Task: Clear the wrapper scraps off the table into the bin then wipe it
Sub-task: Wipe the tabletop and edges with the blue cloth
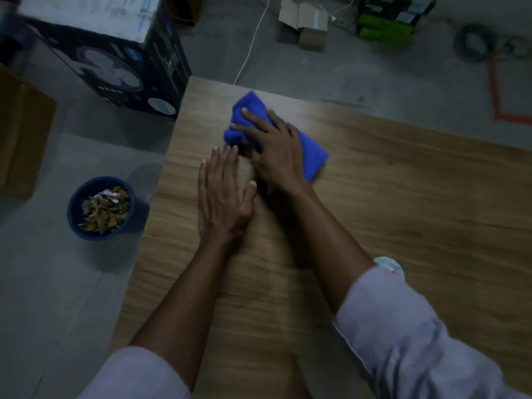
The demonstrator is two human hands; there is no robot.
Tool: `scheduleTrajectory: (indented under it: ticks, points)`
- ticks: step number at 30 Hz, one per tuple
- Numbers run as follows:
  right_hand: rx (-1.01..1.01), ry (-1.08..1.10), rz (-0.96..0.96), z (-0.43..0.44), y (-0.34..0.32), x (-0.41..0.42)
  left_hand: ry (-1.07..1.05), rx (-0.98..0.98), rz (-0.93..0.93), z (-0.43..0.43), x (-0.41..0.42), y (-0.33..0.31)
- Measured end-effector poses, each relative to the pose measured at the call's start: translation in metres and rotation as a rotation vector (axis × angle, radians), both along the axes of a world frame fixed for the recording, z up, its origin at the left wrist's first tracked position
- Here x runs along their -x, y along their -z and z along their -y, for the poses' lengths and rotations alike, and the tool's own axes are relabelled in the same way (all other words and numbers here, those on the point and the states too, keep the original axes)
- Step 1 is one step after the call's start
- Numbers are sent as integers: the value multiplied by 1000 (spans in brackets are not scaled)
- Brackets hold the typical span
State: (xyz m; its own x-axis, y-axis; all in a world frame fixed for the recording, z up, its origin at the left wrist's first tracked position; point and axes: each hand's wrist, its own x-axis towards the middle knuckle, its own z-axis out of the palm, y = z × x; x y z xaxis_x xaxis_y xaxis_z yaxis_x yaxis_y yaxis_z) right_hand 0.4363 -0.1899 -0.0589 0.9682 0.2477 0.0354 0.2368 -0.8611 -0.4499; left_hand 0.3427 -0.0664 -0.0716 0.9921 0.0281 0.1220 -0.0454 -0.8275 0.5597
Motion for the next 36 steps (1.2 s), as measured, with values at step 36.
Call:
scheduleTrajectory:
  ticks: [36]
  points:
    - [232,-362,35,-82,2,-62,-185,380,197,-1,5,-6]
